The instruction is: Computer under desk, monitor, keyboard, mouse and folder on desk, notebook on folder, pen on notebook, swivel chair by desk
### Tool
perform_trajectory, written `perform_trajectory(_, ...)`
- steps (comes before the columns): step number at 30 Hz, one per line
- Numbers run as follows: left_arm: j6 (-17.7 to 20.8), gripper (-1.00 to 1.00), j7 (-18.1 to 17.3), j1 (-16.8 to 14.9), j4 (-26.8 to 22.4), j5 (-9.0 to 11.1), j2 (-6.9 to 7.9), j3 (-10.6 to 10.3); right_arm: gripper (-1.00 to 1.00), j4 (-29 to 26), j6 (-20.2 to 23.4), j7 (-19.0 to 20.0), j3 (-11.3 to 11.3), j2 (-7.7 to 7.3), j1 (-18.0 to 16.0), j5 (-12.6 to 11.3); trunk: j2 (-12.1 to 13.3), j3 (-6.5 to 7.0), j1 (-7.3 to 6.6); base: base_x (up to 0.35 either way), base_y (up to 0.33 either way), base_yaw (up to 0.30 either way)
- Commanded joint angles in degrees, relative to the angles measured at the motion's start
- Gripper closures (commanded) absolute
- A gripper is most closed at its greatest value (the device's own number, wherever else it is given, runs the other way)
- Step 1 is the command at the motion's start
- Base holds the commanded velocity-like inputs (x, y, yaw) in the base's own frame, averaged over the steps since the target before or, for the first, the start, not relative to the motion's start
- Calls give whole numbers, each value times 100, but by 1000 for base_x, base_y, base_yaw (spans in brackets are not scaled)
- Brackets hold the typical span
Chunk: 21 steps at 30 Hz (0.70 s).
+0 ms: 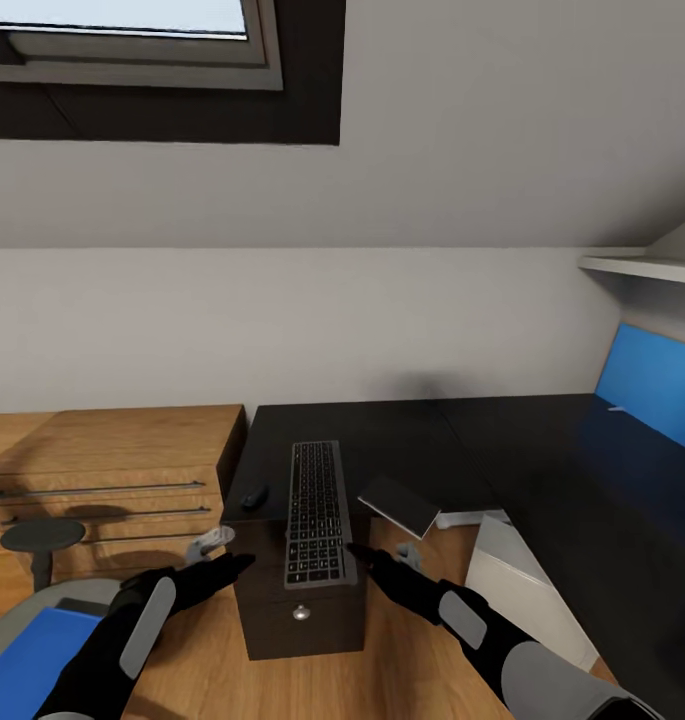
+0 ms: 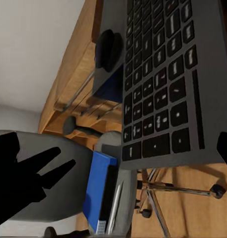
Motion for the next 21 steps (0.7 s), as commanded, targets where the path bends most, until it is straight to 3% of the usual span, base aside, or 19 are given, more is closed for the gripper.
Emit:
perform_trajectory(1,31,-100,-31,-3,10,-12,0,10,-100,7,34,26,21,-1,-6,-50,-4,-7,0,0,0,0)
perform_trajectory(9,6,-100,-37,-3,291,-20,118,-1,-100,122,-63,45,12,-2,-5,-40,-4,-7,0,0,19,0)
perform_trajectory(21,11,-100,-38,-3,334,-108,124,-65,-100,190,-104,58,-11,-32,-5,-45,-4,-7,0,-69,235,0)
